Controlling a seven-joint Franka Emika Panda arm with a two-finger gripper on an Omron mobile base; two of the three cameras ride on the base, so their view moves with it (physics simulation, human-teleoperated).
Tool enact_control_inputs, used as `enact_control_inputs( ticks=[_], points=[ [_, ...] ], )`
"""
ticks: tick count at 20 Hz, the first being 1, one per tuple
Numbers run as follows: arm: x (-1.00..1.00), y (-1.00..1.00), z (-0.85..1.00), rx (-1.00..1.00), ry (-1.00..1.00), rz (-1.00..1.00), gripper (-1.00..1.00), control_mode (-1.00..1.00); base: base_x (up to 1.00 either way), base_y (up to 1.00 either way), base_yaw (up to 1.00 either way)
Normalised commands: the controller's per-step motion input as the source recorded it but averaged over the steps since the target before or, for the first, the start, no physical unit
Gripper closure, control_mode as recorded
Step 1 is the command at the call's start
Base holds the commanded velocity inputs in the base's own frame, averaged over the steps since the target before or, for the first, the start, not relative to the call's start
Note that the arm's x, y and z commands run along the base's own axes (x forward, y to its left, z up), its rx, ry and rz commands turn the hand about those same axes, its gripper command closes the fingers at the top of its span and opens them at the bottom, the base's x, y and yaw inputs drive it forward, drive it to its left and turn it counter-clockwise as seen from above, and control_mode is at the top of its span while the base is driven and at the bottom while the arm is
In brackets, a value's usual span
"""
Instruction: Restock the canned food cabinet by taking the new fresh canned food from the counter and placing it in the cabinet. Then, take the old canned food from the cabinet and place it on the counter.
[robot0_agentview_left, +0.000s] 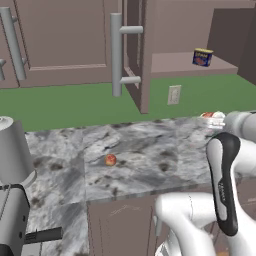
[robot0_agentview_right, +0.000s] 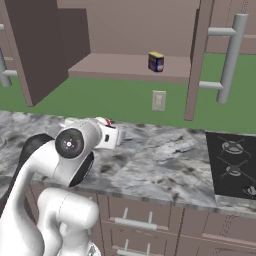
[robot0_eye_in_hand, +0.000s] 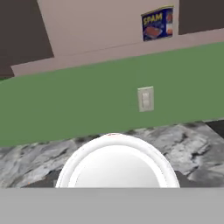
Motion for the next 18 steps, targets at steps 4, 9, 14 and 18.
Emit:
enact_control_inputs(
  ticks=[4,9,14,18],
  points=[
    [0.00,0.00,1.00,-0.08,-0.22,0.00,1.00,-1.00,0.00,0.00,0.00],
    [0.00,0.00,1.00,-0.07,0.03,0.01,1.00,-1.00,0.00,0.00,0.00],
    [0.06,0.00,0.99,-0.03,0.48,0.11,1.00,-1.00,0.00,0.00,0.00],
    [0.00,0.00,0.16,0.00,0.13,0.02,1.00,-1.00,0.00,0.00,0.00]
  ],
)
